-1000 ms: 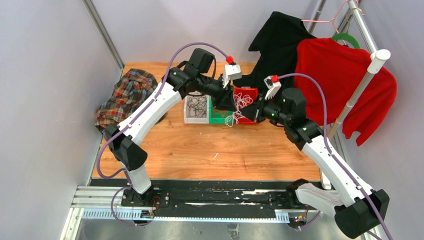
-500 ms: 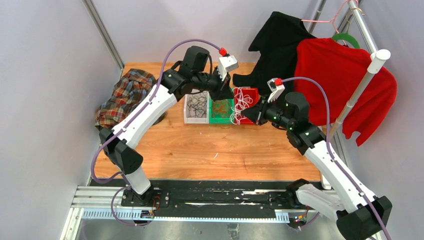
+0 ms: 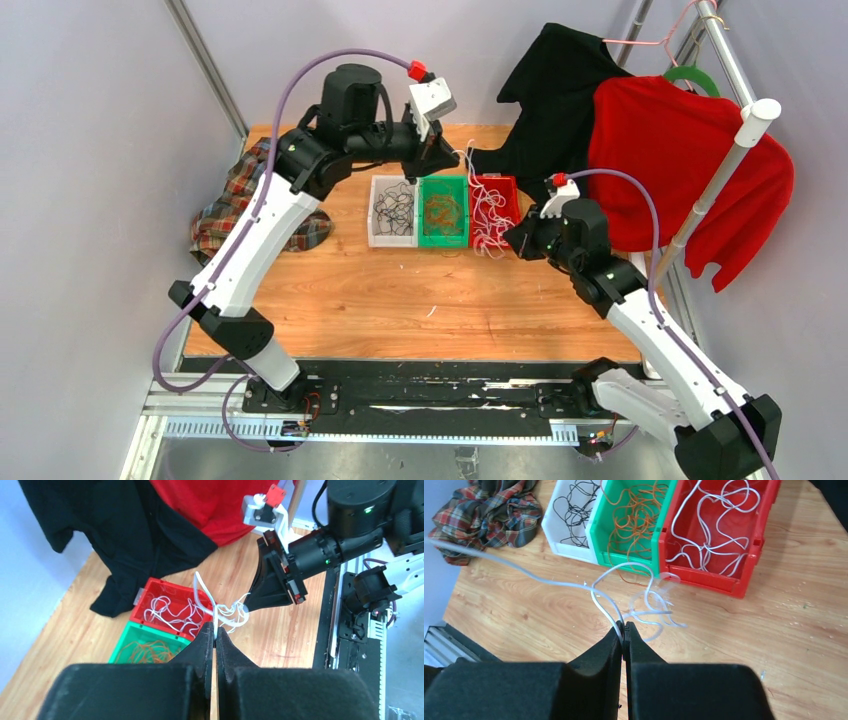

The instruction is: Untangle the cables

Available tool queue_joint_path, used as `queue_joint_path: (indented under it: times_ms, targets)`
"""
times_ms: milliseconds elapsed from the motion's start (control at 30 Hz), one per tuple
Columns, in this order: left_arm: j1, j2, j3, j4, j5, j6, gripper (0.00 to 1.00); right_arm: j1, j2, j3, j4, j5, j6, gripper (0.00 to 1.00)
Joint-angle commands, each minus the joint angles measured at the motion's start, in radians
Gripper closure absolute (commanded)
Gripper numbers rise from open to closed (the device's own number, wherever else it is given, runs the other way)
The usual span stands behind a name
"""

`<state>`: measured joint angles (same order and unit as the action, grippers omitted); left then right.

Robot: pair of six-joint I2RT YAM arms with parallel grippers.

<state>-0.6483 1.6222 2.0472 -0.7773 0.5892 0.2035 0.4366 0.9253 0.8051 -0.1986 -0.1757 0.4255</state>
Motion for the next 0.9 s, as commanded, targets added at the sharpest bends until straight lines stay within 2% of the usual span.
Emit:
queue_joint_path:
  times_ms: [0, 267, 367, 500, 600, 733, 867]
  targets:
    - [0.004, -0.040, 0.045, -0.010, -0.015, 0.018, 0.99, 0.010, -0.026, -0.019, -0.018, 0.128, -0.004, 0.96]
    - [0.004, -0.020, 0.072, -0.010, -0.047, 0.037, 1.00, -0.010, -0.001, 0.048, -0.052, 0.252, -0.029, 1.00]
    - [0.004, -0.021, 0.135, -0.010, -0.080, 0.073, 1.00, -0.021, 0.022, 0.054, -0.067, 0.285, -0.047, 0.99]
    - [0.004, -0.032, 0.220, -0.009, -0.072, 0.125, 1.00, -0.023, 0.041, 0.011, -0.043, 0.291, -0.039, 0.96]
    - [0.004, -0.020, 0.258, -0.008, -0.062, 0.130, 1.00, -0.024, 0.052, -0.006, 0.003, 0.293, -0.027, 0.90]
    - [0.001, 0.018, 0.262, -0.006, -0.039, 0.128, 1.00, -0.025, 0.090, 0.041, 0.039, 0.299, -0.023, 0.86]
    - [-0.001, 0.068, 0.265, 0.046, -0.028, 0.097, 1.00, -0.025, 0.136, 0.115, 0.059, 0.305, -0.044, 0.86]
